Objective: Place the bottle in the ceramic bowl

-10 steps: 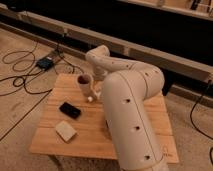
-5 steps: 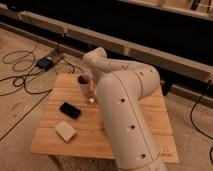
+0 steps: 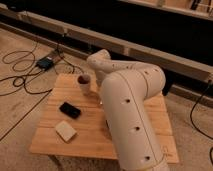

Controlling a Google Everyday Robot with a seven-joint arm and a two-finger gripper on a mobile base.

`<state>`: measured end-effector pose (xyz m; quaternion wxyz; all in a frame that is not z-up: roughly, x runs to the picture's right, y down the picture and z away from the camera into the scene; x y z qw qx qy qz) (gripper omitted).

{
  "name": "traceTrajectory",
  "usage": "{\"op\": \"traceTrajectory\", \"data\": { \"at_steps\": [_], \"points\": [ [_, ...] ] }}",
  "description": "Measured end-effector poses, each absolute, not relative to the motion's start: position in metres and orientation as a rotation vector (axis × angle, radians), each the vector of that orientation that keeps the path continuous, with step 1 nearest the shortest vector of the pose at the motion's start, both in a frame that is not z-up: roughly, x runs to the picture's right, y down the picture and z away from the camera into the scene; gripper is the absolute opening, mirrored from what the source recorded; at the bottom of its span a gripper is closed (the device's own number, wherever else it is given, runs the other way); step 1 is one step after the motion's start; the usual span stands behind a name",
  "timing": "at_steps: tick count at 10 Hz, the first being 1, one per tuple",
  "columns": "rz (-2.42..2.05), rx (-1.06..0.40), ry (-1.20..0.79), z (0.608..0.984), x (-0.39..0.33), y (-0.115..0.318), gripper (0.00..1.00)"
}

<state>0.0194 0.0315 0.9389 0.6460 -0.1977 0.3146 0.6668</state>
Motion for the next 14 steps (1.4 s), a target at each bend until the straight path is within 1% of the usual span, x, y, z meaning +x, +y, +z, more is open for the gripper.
{"op": "traceTrajectory", "data": {
  "at_steps": [1,5,12,13,14],
  "points": [
    [1.543,-0.468,0.701,0.940,0.020,0.033,0.65],
    [1.605,-0.545,0.554,0.950,0.009,0.014,0.65],
    [1.474,-0.544,0.419,0.973,0.011,0.003,0.64],
    [1.451,-0.545,0.417,0.975,0.010,0.005,0.60],
    [1.422,-0.549,0.417,0.977,0.010,0.009,0.48]
  ]
}}
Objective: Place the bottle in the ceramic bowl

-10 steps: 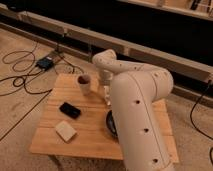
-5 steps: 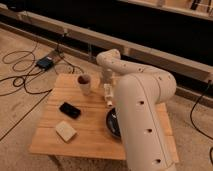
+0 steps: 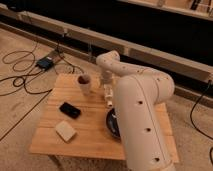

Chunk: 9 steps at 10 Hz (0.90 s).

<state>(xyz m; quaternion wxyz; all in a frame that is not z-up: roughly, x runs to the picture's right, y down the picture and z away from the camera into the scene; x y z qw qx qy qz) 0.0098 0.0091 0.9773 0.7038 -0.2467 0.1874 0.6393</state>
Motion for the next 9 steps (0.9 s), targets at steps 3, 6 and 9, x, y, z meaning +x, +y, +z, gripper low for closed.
{"op": "traceTrajectory", "data": {
  "at_steps": [3,6,9],
  "points": [
    [1.389,-0.568,0.440,0.978,0.009,0.019,0.20],
    [1.390,-0.577,0.481,0.965,0.012,0.019,0.00],
    [1.443,-0.558,0.480,0.944,0.017,0.004,0.00]
  ]
}}
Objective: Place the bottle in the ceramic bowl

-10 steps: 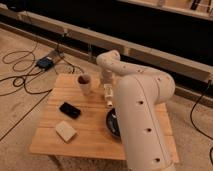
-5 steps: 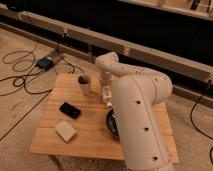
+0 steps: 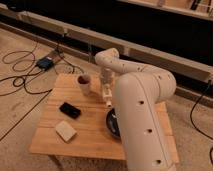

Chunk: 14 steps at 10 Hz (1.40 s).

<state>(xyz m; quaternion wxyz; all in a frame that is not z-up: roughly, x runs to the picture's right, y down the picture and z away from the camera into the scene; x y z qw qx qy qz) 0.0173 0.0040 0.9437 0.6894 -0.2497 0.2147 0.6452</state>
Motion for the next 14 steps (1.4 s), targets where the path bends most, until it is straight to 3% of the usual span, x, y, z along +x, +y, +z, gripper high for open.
{"op": "traceTrajectory", "data": {
  "at_steps": [6,14],
  "points": [
    [1.532,-0.527,0.474,0.894,0.045,0.011,0.00],
    [1.622,-0.521,0.557,0.815,0.074,0.105,0.00]
  ]
}}
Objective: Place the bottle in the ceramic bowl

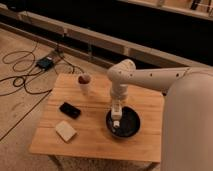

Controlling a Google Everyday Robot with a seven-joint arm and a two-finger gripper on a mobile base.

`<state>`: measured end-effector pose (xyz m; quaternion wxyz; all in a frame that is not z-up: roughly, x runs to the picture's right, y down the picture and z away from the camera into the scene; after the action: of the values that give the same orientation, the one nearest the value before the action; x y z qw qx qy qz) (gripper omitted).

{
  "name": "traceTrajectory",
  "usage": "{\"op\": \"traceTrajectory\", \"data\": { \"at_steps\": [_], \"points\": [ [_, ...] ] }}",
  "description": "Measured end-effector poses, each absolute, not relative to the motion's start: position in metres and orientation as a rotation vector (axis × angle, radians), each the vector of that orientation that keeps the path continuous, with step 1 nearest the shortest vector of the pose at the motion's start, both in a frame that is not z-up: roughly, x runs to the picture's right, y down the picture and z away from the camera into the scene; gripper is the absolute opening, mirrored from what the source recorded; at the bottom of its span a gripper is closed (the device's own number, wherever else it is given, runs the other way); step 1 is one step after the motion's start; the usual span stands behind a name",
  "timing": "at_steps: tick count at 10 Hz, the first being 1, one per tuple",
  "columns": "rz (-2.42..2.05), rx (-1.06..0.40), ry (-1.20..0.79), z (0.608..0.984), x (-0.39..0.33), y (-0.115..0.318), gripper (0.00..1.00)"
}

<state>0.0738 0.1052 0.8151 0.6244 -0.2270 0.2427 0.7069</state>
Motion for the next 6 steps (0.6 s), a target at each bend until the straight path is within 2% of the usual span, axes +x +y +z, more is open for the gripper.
{"op": "traceTrajectory", "data": {
  "at_steps": [4,6],
  "points": [
    [1.680,-0.526,0.629,0.807,0.090,0.147,0.01],
    [1.710,-0.509,0.661,0.806,0.102,0.158,0.14]
  ]
}}
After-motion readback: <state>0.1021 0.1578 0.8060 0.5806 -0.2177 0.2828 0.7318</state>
